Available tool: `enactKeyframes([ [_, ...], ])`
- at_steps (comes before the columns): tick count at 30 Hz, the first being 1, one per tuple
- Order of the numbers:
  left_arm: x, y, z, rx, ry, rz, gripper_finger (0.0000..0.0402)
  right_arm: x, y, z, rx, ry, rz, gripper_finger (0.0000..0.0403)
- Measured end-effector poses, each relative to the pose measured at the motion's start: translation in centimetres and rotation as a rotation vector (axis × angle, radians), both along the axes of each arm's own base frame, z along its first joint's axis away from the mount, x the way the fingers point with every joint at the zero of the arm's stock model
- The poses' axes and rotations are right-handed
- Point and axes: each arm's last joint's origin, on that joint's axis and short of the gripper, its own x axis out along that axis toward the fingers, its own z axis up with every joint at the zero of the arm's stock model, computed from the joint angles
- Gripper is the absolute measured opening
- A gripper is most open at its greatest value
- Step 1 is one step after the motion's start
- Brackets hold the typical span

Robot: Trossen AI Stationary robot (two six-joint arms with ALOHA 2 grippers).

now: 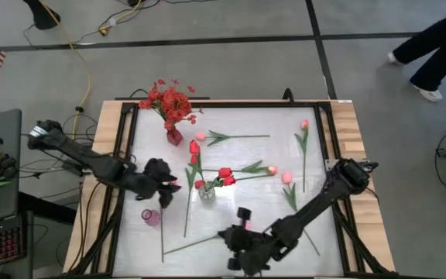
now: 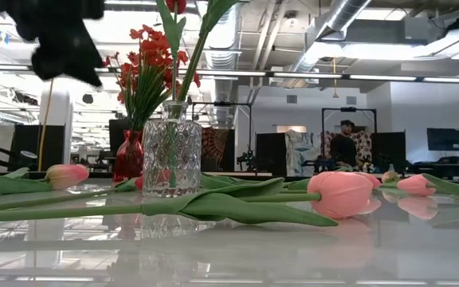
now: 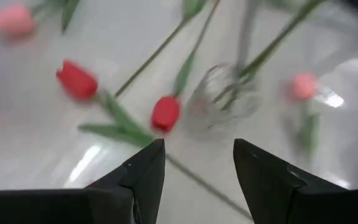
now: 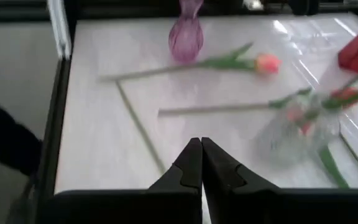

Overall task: Sort flowers into vase by color
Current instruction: Put the red flower into the transparent vase

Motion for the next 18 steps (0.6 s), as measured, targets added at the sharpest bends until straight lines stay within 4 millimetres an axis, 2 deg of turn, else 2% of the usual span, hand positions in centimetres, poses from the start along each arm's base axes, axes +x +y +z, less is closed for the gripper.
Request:
enactKeyframes([
  [7,2.6,1.5,-3.0,-0.062,0.153,0.121,0.0178,-3.0,1.2,-0.7,-0.082,0.095,0.012,0.0026],
  [12,4.1,2.0,-5.0,-0.140,0.246,0.147,0.0178,-5.5,-0.4,-2.2,-0.091,0.149,-0.013,0.0025],
  [18,5.6,2.0,-6.8,-0.231,0.283,0.150,0.0178,-9.8,-3.3,-2.5,-0.040,0.087,-0.068,0.0025],
])
